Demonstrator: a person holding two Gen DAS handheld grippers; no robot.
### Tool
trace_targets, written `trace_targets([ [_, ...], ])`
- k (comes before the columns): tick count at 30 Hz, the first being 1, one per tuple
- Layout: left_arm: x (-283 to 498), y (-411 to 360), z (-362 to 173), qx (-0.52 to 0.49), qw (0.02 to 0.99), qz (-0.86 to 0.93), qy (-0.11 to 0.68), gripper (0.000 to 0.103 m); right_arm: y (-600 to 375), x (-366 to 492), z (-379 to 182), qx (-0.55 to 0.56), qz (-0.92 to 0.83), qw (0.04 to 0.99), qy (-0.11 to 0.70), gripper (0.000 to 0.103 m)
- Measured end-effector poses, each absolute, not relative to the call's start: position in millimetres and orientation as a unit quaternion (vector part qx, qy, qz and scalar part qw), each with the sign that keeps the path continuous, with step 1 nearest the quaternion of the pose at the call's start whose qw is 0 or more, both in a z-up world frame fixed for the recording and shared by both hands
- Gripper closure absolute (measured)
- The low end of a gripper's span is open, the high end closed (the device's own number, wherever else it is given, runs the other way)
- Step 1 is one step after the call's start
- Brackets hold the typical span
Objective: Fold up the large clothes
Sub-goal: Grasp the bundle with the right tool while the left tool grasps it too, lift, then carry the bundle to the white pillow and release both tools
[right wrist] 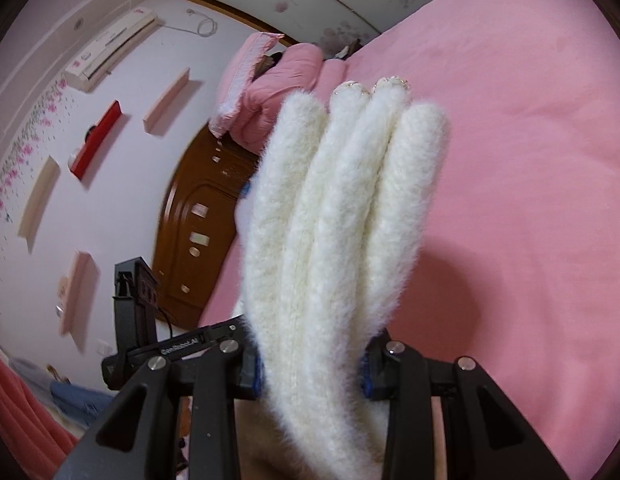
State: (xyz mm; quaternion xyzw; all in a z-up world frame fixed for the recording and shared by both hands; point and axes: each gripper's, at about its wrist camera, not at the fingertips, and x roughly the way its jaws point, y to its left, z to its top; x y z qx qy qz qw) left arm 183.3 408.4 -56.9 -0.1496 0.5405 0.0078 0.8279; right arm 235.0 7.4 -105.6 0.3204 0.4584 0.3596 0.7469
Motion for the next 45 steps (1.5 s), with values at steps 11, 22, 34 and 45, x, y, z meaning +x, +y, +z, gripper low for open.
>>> trace_targets([
  [11, 259.8, 624.7, -12.3, -0.107, 0.871, 0.134, 0.461, 0.081, 247.4, 337.6, -121.6, 0.374, 0.477, 0.696, 0.384, 0.069],
  [22, 371.1, 754.2, -214.9, -0.24, 0.823, 0.158, 0.49, 0.087, 358.4, 409.5, -322.0, 0.209, 0.33, 0.74, 0.548, 0.064],
  [34, 336.2, 756.3, -221.7, -0.228, 0.814, 0.23, 0.482, 0.067, 359.0, 410.4, -308.0, 0.171, 0.325, 0.752, 0.548, 0.037],
  [45, 209.3, 680.4, -243.7, -0.303, 0.717, 0.385, 0.496, 0.027, 281.5, 344.7, -308.7, 0.213, 0.251, 0.757, 0.564, 0.027],
])
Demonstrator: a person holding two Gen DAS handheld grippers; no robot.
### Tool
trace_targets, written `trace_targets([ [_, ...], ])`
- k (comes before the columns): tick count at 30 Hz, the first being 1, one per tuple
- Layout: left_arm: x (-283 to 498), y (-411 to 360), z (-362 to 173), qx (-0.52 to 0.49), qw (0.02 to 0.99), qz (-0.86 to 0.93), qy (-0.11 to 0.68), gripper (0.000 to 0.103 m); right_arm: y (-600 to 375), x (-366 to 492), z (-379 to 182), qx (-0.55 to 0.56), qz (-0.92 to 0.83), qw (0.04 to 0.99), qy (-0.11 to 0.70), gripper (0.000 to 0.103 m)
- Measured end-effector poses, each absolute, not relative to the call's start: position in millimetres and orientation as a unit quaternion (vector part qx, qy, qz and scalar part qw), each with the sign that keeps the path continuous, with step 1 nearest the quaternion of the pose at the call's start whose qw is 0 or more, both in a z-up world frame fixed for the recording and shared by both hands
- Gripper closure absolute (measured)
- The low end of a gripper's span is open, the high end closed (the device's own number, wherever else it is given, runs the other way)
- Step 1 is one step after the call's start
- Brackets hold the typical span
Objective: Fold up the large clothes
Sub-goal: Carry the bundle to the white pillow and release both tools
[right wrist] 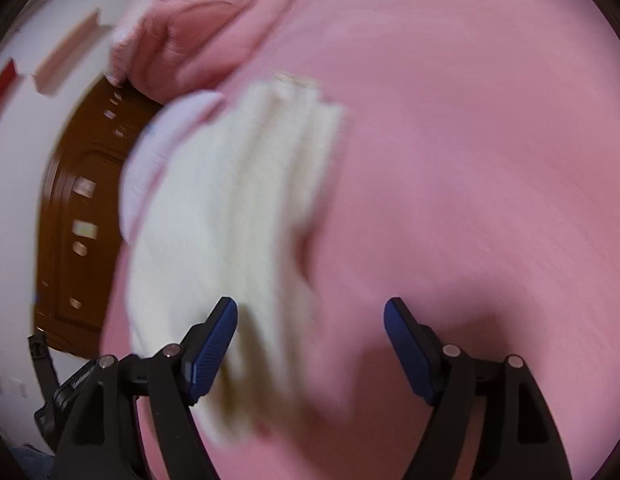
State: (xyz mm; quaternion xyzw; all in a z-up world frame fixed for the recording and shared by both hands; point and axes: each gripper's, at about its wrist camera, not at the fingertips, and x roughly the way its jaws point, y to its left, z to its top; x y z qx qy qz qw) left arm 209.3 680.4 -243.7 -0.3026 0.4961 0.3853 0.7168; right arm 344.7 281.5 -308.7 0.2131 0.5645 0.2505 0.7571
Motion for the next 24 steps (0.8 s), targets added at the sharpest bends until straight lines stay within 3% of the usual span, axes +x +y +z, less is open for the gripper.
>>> trace_targets([
  [7, 131.4, 596.6, -251.8, -0.381, 0.672, 0.379, 0.509, 0.027, 188.7, 246.9, -296.5, 0.148, 0.234, 0.768, 0.577, 0.026],
  [11, 110.9, 506.5, -240.5, -0.331, 0.695, 0.352, 0.532, 0.027, 107.1, 185.9, -295.7, 0.135, 0.229, 0.758, 0.596, 0.025],
  [15, 88.1, 383.9, -222.5, -0.247, 0.736, 0.293, 0.559, 0.027, 15.6, 126.0, -282.0, 0.067, 0.201, 0.754, 0.622, 0.011],
  [20, 52.7, 245.0, -211.9, -0.131, 0.747, 0.229, 0.611, 0.027, -116.3, 56.9, -260.1, -0.002, 0.13, 0.759, 0.638, 0.01],
  [24, 12.5, 158.1, -203.1, -0.095, 0.73, 0.187, 0.651, 0.027, -207.1, 7.2, -233.5, -0.03, 0.001, 0.779, 0.627, 0.009],
])
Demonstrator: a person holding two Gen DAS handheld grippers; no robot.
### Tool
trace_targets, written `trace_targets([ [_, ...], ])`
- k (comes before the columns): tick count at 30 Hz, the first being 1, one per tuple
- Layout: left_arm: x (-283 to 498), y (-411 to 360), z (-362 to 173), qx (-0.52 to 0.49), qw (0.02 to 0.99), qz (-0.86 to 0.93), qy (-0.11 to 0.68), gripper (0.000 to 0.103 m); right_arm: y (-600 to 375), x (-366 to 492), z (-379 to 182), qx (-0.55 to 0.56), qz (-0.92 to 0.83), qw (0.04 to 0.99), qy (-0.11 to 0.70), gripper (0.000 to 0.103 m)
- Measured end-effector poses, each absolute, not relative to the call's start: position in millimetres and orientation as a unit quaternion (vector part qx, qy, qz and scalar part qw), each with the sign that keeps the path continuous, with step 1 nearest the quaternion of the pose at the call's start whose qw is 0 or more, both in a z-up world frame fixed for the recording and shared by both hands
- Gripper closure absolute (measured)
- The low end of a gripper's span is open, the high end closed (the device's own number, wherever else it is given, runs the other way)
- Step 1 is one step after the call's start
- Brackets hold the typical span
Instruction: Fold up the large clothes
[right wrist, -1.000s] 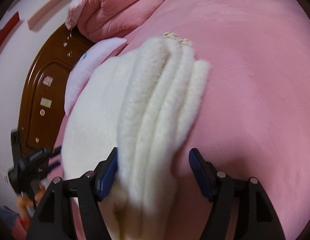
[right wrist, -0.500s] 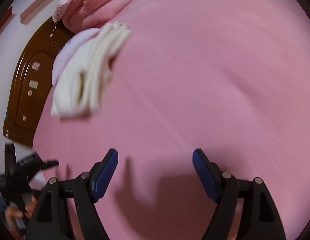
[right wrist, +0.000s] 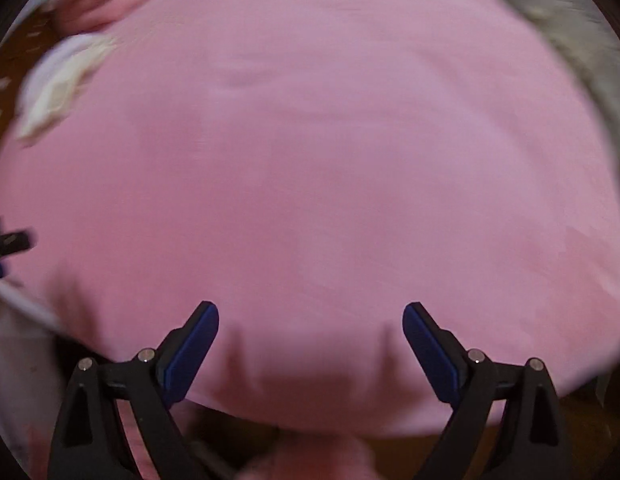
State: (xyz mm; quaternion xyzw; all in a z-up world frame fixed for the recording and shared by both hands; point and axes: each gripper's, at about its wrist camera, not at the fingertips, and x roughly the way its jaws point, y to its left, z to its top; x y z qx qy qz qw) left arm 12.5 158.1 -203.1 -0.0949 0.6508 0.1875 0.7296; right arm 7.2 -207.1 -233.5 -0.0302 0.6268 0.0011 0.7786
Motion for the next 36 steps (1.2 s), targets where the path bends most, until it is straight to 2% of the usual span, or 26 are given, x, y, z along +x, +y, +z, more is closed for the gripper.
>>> trace_targets([
  [5, -20.1, 86.5, -179.0, -0.038, 0.72, 0.139, 0.679, 0.027, -268.8, -29.6, -196.0, 0.038, -0.051, 0.76, 0.647, 0.009],
  [10, -33.4, 50.8, -124.2, 0.012, 0.756, 0.079, 0.65, 0.027, -288.7, -55.1, -144.6, 0.128, -0.045, 0.75, 0.647, 0.009],
  [13, -35.5, 39.3, -85.2, 0.005, 0.772, 0.04, 0.634, 0.027, -290.4, -62.6, -113.6, 0.161, -0.035, 0.747, 0.644, 0.009],
  [20, -33.0, 37.7, -21.8, 0.045, 0.823, -0.032, 0.566, 0.027, -269.3, -52.0, -44.5, 0.132, 0.0, 0.798, 0.588, 0.009],
  [23, -39.4, 47.6, -5.0, 0.042, 0.835, -0.024, 0.548, 0.018, -248.6, -51.4, -24.1, 0.116, 0.021, 0.809, 0.576, 0.009],
  [27, -48.5, 64.8, 0.2, 0.029, 0.855, -0.015, 0.518, 0.017, -226.9, -58.9, -7.8, 0.094, 0.028, 0.833, 0.545, 0.009],
  [34, -60.7, 71.8, -4.7, 0.017, 0.863, -0.01, 0.505, 0.01, -211.1, -62.0, -10.9, 0.08, 0.034, 0.845, 0.527, 0.009],
  [36, -62.0, 71.6, -5.3, 0.012, 0.863, -0.008, 0.504, 0.004, -210.3, -62.2, -9.9, 0.077, 0.034, 0.851, 0.518, 0.009],
])
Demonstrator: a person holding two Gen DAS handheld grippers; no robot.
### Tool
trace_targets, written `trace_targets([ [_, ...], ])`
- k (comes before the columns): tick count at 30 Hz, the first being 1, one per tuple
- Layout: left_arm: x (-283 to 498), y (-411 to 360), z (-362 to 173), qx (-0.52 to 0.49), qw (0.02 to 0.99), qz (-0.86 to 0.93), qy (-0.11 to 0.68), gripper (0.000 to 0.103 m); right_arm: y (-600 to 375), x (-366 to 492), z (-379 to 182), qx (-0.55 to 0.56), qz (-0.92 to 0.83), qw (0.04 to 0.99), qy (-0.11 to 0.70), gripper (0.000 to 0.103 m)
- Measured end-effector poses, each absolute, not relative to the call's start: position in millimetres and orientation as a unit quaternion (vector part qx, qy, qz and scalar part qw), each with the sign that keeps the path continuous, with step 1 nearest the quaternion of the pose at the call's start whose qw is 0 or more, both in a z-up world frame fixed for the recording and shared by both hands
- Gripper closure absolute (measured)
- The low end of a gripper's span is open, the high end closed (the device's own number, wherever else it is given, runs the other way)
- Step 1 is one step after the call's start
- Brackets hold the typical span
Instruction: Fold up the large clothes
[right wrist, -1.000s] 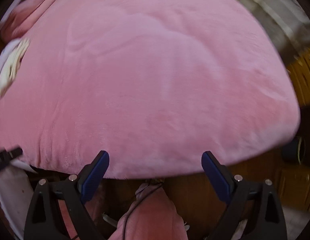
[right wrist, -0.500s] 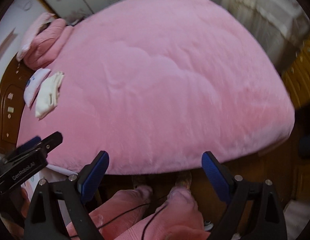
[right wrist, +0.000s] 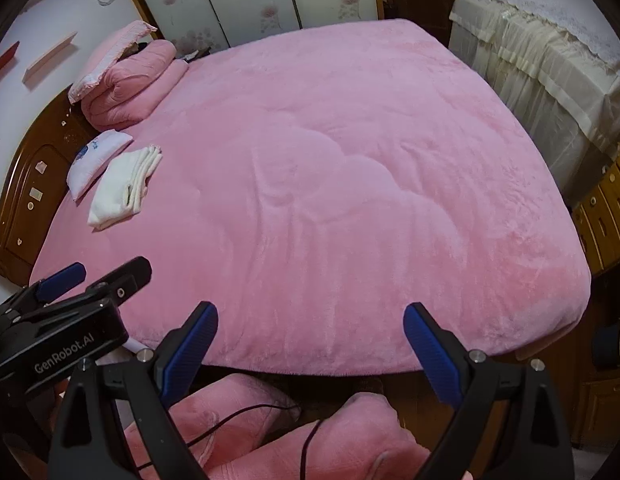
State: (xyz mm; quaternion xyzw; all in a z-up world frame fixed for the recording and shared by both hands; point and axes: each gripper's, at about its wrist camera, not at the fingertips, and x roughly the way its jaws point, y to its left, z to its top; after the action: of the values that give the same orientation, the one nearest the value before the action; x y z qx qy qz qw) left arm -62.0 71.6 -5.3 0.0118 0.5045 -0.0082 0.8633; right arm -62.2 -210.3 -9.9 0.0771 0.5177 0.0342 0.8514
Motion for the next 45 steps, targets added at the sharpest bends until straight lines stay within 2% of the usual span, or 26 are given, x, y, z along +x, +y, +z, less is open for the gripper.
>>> trace_targets([
  [2, -63.5, 72.1, -6.8, 0.008, 0.863, -0.006, 0.505, 0.001, -208.3, -64.6, -5.7, 0.076, 0.029, 0.858, 0.508, 0.008],
  [15, -64.9, 66.6, -17.1, -0.004, 0.85, 0.007, 0.528, 0.001, -204.6, -63.3, -8.4, 0.059, 0.033, 0.856, 0.513, 0.007],
  [45, -41.4, 44.5, 3.9, -0.001, 0.86, 0.007, 0.51, 0.001, -221.0, -35.3, 4.5, 0.054, 0.02, 0.861, 0.506, 0.006],
])
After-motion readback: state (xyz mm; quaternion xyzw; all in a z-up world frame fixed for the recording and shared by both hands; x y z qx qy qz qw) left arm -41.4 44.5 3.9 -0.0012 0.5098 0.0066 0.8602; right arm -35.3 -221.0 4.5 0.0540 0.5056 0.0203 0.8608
